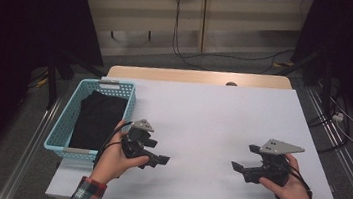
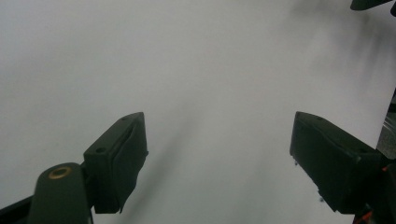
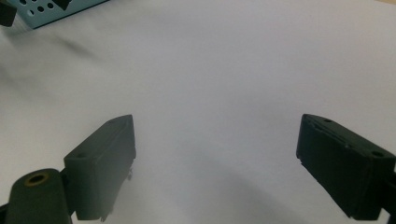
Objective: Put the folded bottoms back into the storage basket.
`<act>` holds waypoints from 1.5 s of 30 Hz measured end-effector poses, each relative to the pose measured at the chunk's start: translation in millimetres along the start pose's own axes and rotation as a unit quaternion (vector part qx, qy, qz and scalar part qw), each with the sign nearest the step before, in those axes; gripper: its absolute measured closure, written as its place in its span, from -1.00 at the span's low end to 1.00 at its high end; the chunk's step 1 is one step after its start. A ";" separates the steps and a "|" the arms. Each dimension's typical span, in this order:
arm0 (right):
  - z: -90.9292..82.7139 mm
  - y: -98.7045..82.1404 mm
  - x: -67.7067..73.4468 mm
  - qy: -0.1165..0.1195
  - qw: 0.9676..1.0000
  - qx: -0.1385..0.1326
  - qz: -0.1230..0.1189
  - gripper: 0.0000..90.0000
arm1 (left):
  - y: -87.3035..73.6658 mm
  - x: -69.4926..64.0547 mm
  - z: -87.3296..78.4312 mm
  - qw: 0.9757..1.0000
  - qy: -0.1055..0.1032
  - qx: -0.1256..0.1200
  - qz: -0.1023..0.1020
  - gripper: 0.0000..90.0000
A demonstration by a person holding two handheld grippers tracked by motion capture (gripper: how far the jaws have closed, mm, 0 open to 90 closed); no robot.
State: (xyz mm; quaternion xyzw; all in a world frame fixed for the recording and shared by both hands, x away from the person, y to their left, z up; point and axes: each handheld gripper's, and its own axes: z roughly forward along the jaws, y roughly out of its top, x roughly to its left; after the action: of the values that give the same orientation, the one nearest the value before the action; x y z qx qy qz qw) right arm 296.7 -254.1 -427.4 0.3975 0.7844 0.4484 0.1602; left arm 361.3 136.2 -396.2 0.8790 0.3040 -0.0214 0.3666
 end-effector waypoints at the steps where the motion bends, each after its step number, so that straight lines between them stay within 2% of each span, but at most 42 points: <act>1: -1.1 -1.0 0.2 0.000 1.000 0.001 -0.001 -0.74 | -1.4 0.0 0.5 1.000 0.001 -0.001 0.001 -0.57; 4: -6.6 -5.1 0.1 -0.005 1.000 0.007 -0.007 -0.74 | -5.8 0.5 2.1 1.000 -0.003 -0.005 0.006 -0.58; 12: -18.1 -18.6 -7.3 -0.014 1.000 0.014 0.000 -0.75 | -12.9 2.2 3.1 1.000 -0.010 -0.011 0.008 -0.60; 19: -23.3 -25.2 -11.4 -0.021 1.000 0.015 0.007 -0.75 | -18.5 6.1 1.6 1.000 -0.008 -0.019 0.012 -0.62; 29: -21.9 -27.1 -9.3 -0.020 1.000 0.019 0.003 -0.75 | -25.5 8.9 -5.1 0.999 -0.005 -0.033 0.024 -0.66; 35: -22.7 -27.0 -8.3 -0.021 1.000 0.018 0.002 -0.75 | -32.4 11.6 -7.0 0.999 -0.006 -0.029 0.032 -0.69; 45: -25.3 -27.6 -8.5 -0.025 1.000 0.015 0.003 -0.75 | -40.9 15.8 -11.8 0.999 -0.012 -0.038 0.030 -0.71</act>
State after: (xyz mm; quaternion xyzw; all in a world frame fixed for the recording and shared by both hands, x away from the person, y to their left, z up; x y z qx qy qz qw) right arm 273.5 -283.1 -437.4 0.4127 0.7857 0.4273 0.1725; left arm 349.5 174.5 -417.4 0.8726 0.2740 -0.0095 0.4043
